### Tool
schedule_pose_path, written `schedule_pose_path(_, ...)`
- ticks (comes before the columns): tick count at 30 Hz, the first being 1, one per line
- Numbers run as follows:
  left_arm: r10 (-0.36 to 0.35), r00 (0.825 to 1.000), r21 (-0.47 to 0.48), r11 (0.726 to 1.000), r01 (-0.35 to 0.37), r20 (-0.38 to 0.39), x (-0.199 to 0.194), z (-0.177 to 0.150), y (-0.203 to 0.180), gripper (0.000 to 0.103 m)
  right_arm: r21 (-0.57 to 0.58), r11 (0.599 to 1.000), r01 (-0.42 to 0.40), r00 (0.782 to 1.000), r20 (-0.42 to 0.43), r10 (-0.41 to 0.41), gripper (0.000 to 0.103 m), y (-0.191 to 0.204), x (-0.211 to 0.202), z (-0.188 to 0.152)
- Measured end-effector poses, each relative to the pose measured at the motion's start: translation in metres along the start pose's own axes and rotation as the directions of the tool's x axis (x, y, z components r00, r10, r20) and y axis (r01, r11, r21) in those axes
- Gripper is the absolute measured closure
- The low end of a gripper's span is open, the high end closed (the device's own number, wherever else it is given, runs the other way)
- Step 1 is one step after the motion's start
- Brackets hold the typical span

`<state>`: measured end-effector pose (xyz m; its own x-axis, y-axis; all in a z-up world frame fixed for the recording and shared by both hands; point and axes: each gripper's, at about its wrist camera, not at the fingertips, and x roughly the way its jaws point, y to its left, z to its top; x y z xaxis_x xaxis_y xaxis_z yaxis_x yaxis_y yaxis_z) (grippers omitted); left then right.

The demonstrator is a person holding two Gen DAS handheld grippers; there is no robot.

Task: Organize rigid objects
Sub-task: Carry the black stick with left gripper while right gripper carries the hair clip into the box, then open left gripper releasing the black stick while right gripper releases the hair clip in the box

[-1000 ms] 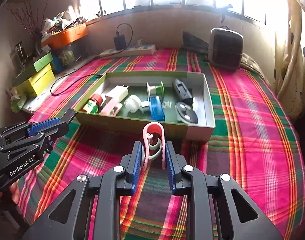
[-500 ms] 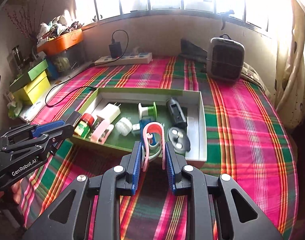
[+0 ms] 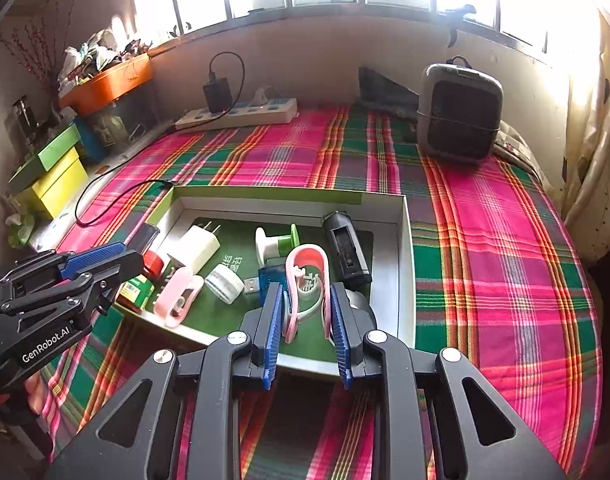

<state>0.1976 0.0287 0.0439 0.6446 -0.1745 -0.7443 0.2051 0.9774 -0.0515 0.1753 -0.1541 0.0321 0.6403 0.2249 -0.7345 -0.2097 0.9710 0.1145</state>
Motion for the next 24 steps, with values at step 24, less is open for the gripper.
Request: schedule_pose_path(24, 0.01, 0.999, 0.003, 1.0, -0.009, -0.042, 0.025, -0.001, -0.002, 0.081, -0.017, 1.0, 0.004, 0.998, -0.06, -0.005, 0.078, -0.003, 0.035, 0.0)
